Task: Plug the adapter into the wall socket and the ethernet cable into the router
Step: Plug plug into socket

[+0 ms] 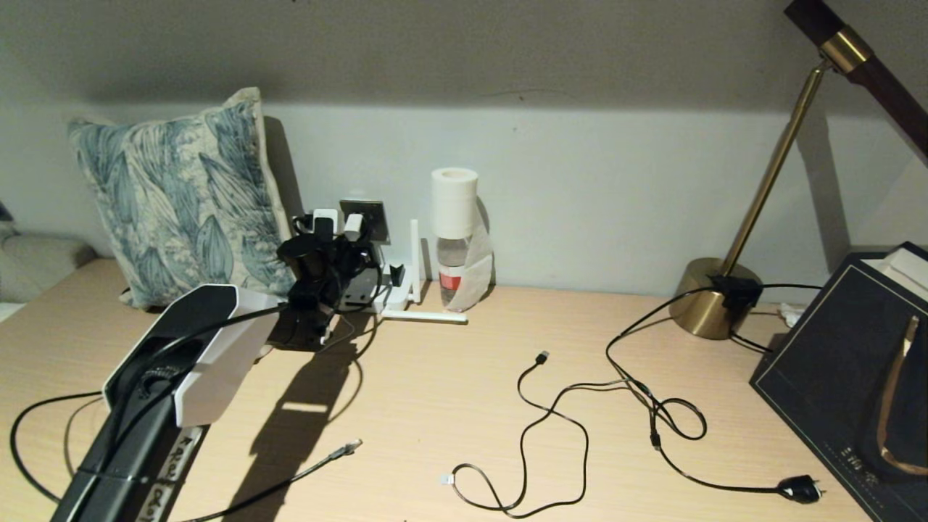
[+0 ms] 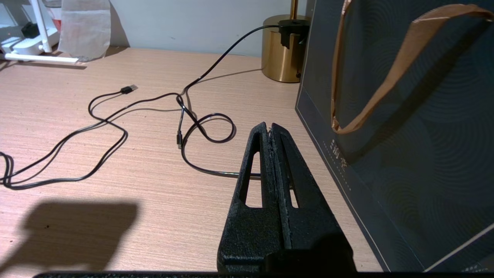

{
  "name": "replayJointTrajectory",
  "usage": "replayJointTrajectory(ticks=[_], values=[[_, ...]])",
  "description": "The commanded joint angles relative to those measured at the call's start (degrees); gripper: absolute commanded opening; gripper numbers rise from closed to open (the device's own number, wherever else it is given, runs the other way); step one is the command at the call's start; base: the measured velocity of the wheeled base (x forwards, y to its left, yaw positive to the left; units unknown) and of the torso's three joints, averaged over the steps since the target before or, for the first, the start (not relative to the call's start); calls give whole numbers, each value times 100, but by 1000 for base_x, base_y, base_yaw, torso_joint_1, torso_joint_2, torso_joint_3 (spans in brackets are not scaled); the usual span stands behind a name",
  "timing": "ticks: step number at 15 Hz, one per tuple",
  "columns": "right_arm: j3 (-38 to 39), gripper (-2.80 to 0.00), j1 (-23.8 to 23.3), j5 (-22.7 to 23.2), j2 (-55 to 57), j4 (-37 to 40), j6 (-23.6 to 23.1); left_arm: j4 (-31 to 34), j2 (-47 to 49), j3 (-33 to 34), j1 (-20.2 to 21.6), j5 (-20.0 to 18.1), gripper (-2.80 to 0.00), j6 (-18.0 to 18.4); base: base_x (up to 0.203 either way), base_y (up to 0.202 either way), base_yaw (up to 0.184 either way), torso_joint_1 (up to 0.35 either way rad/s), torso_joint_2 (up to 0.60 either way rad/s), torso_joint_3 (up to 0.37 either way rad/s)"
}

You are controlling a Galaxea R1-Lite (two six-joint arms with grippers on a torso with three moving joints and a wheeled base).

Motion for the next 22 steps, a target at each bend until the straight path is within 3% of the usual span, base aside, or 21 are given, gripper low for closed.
replayJointTrajectory(ticks=[1,22], values=[[149,-280,3,1,0,-4,-2,-50,-24,-5,1,7,-280,3,0,0,0,0,0,0],[149,-280,3,1,0,-4,-2,108,-498,-5,-84,44,-280,-5,0,0,0,0,0,0]])
